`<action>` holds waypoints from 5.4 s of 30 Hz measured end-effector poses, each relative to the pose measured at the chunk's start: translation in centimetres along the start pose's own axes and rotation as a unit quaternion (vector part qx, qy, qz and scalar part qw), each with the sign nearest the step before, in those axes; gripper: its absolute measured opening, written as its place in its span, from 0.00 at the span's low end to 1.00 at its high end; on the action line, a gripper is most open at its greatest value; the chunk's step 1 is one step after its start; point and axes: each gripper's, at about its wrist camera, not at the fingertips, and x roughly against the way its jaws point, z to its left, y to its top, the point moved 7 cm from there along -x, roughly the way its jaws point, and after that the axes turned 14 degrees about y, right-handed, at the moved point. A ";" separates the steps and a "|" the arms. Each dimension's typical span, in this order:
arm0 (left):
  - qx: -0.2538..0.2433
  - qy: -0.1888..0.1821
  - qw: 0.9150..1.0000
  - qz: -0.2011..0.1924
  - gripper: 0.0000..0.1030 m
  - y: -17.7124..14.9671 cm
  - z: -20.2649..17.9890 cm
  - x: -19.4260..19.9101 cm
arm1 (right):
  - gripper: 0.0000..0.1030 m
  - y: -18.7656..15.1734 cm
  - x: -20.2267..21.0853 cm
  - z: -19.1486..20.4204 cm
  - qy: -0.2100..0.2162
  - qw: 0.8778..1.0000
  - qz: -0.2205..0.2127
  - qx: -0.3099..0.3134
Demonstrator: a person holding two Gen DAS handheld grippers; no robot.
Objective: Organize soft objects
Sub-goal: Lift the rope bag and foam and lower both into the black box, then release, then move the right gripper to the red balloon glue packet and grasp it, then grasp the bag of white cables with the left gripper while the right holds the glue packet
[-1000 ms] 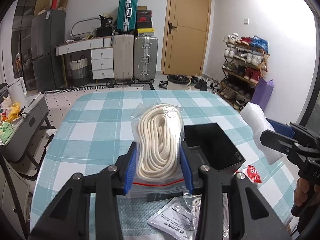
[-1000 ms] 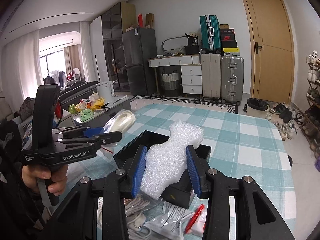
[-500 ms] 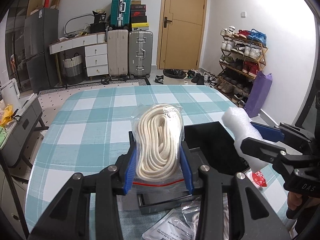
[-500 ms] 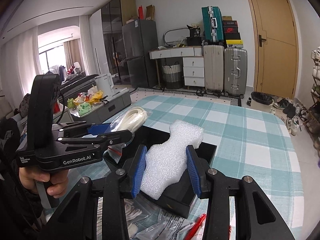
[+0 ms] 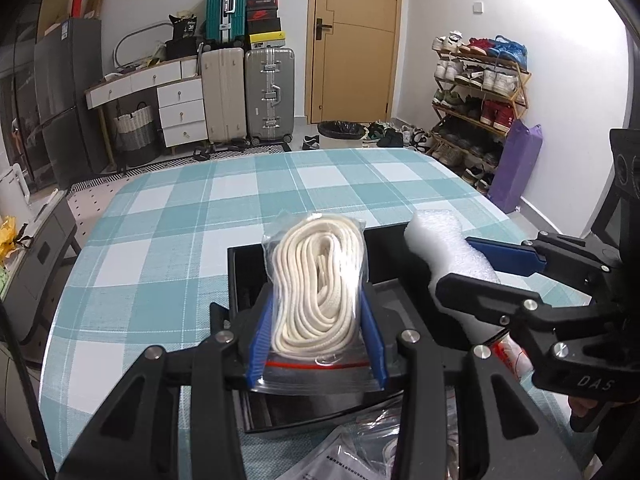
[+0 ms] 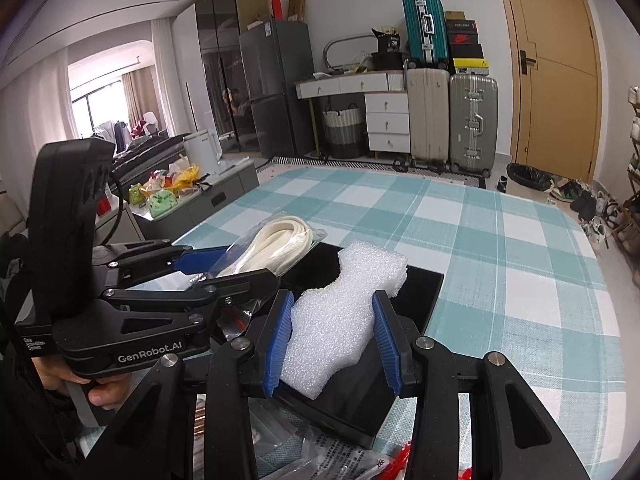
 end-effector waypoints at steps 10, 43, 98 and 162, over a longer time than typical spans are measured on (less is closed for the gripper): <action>-0.004 -0.012 1.000 0.012 0.39 -0.6 -0.5 -0.8 | 0.39 -0.5 -1.0 -1.0 -0.014 1.000 0.014 0.005; 0.043 0.013 0.999 -0.017 1.00 -4.1 2.2 6.2 | 1.00 -5.1 8.3 0.0 -0.110 0.994 0.024 -0.005; 0.023 0.002 1.000 0.006 1.00 -6.7 0.2 6.3 | 0.99 -11.6 3.9 -6.2 -0.145 0.975 0.151 -0.066; -0.018 -0.070 0.996 0.045 0.40 -8.7 -2.5 7.3 | 0.57 -6.5 7.7 0.0 -0.075 0.996 0.037 0.022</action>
